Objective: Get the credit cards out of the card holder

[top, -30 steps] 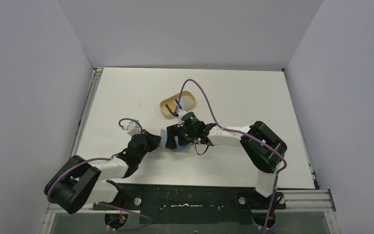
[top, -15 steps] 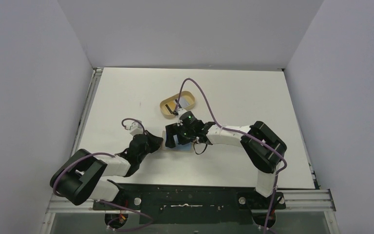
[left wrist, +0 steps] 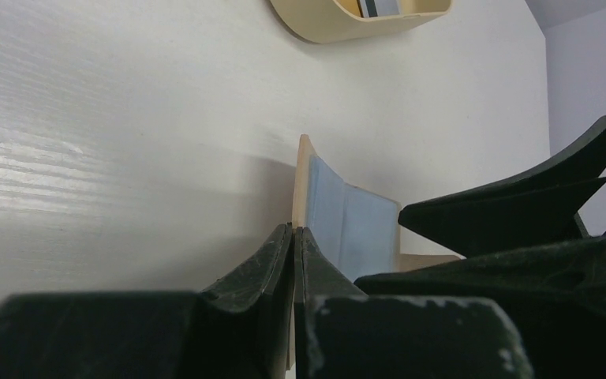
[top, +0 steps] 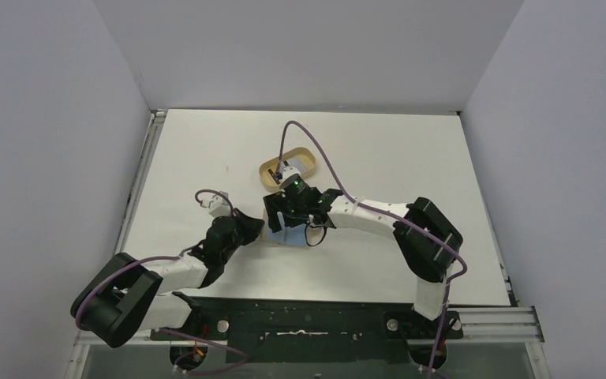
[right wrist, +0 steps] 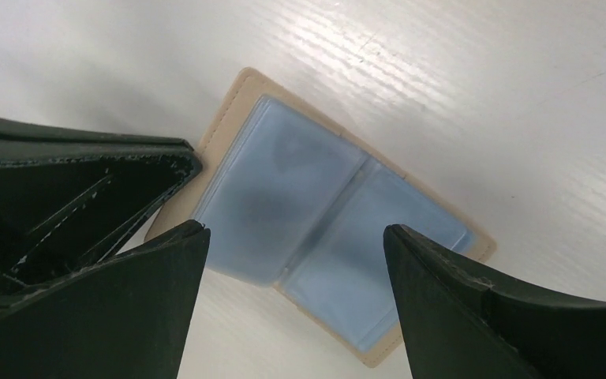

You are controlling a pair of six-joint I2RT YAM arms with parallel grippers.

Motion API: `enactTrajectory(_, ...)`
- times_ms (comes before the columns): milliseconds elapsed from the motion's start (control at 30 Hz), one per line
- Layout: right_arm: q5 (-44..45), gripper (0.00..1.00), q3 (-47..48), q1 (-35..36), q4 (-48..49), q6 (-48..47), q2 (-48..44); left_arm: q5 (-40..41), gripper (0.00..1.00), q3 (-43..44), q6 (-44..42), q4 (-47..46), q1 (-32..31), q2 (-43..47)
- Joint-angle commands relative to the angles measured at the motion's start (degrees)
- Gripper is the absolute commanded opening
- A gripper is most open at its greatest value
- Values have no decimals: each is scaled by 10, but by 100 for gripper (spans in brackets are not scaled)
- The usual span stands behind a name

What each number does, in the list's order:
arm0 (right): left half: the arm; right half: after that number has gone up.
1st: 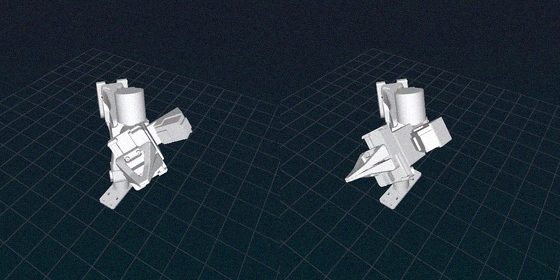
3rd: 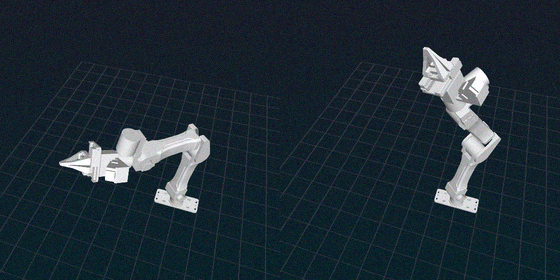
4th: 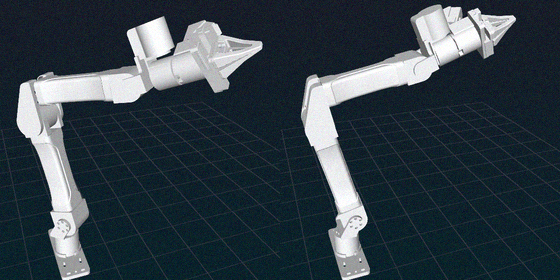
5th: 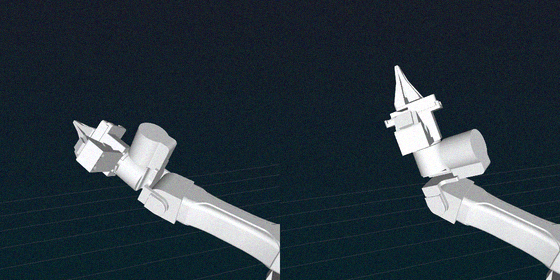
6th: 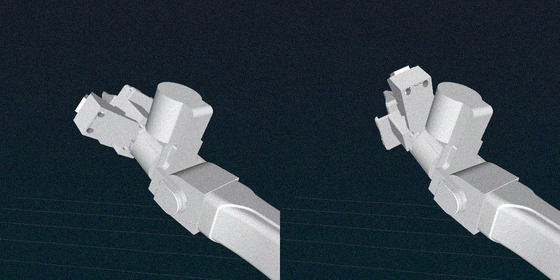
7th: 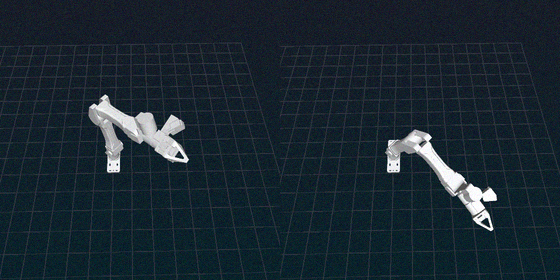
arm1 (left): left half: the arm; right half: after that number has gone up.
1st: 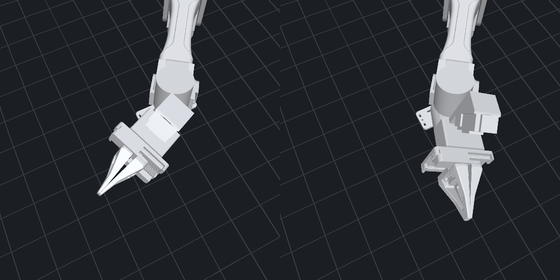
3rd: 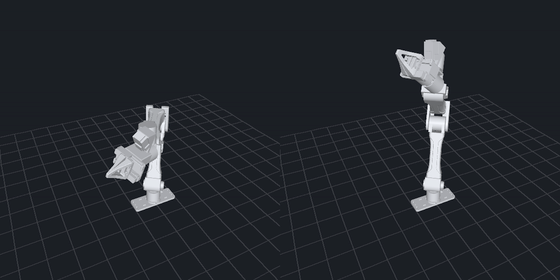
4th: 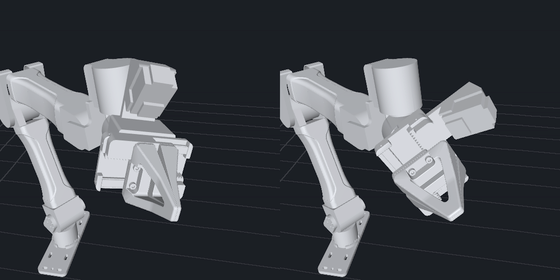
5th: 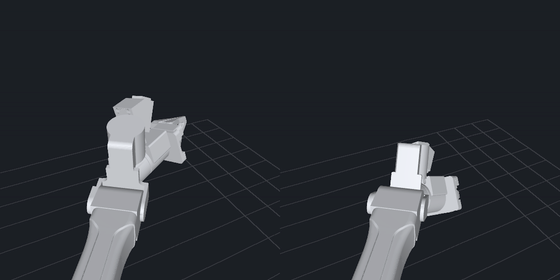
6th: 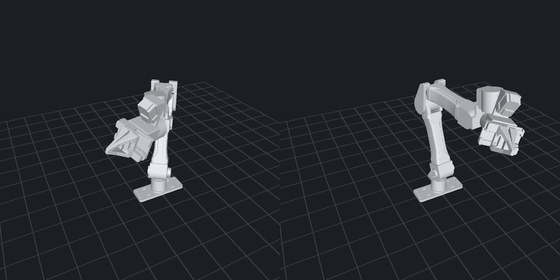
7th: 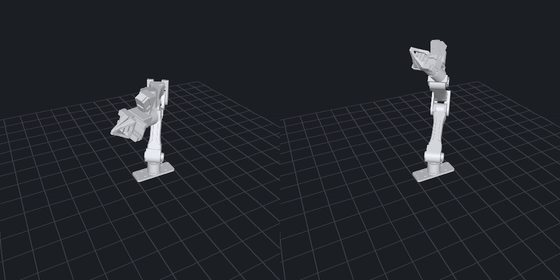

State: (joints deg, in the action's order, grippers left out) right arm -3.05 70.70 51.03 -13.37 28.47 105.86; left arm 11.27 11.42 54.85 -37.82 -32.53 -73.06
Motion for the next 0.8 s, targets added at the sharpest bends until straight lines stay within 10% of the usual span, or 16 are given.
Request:
enactTrajectory(0, 11, 84, 29, 19, 2, -24, 10, -1, 0, 23, -11, -10, -2, 10)
enactTrajectory(767, 54, 84, 41, 33, -58, -51, 41, 13, 0, 25, -29, 30, -2, 58)
